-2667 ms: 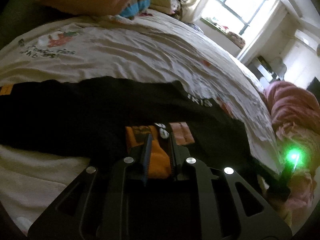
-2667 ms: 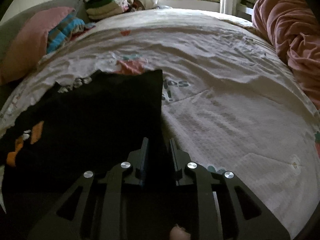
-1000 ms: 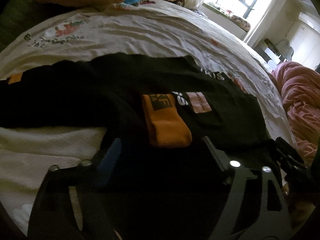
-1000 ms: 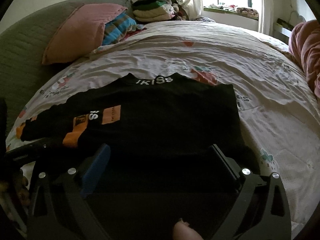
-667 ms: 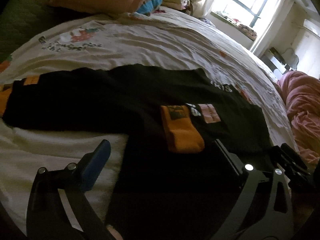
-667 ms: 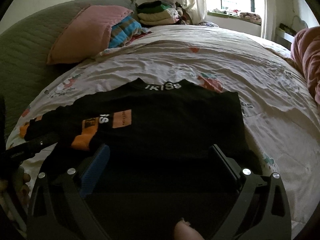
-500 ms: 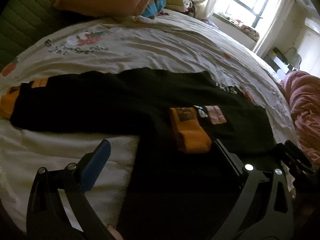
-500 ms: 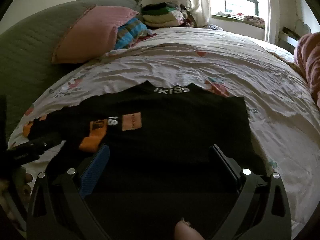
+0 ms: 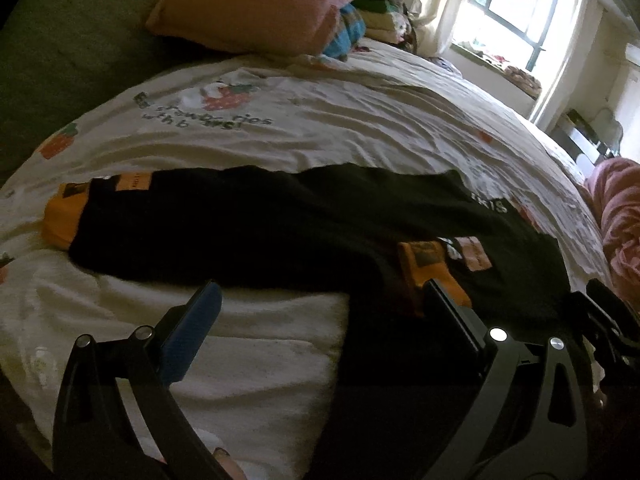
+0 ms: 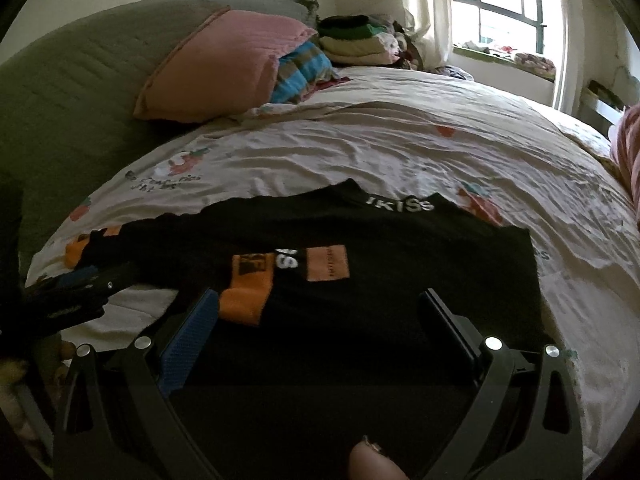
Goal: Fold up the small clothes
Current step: 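Move the left tool along the pant leg to the other orange cuff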
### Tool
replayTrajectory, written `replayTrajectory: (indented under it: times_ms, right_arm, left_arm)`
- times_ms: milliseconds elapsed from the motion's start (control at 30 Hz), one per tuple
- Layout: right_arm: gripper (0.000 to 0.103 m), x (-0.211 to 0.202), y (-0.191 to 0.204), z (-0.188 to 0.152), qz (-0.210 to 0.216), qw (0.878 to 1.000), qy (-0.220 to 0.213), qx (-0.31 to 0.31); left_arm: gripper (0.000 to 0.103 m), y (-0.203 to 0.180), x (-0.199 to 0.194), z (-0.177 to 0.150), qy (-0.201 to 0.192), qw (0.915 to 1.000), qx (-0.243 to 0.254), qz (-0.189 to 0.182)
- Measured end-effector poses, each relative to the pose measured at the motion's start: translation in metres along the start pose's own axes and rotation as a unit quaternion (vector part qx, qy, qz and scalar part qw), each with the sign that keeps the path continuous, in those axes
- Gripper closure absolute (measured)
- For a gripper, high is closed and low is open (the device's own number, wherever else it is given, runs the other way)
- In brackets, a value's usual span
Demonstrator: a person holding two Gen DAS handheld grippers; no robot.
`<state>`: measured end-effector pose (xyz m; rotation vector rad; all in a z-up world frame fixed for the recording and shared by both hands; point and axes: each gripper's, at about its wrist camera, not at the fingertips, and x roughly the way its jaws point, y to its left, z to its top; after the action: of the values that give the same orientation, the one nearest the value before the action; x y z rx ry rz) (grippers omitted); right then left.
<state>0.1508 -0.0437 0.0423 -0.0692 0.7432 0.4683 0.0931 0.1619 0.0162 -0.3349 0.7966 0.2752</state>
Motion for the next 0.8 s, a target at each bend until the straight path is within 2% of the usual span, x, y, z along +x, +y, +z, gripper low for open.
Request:
replayTrajectory:
  times_ms: [333,800]
  right_arm:
    - [0.005,0.007,0.033,0.008,0.011,1.0,-0.004,-0.027]
    - [0.005,0.02,0.079,0.021,0.037,0.998,-0.011,-0.056]
  left_arm:
    - [0.01,0.042,-0.007,0.007,-0.019,0.9986,-0.041,0.027]
    - [0.01,0.088,-0.004,0.009,-0.025,0.9946,-0.087,0.051]
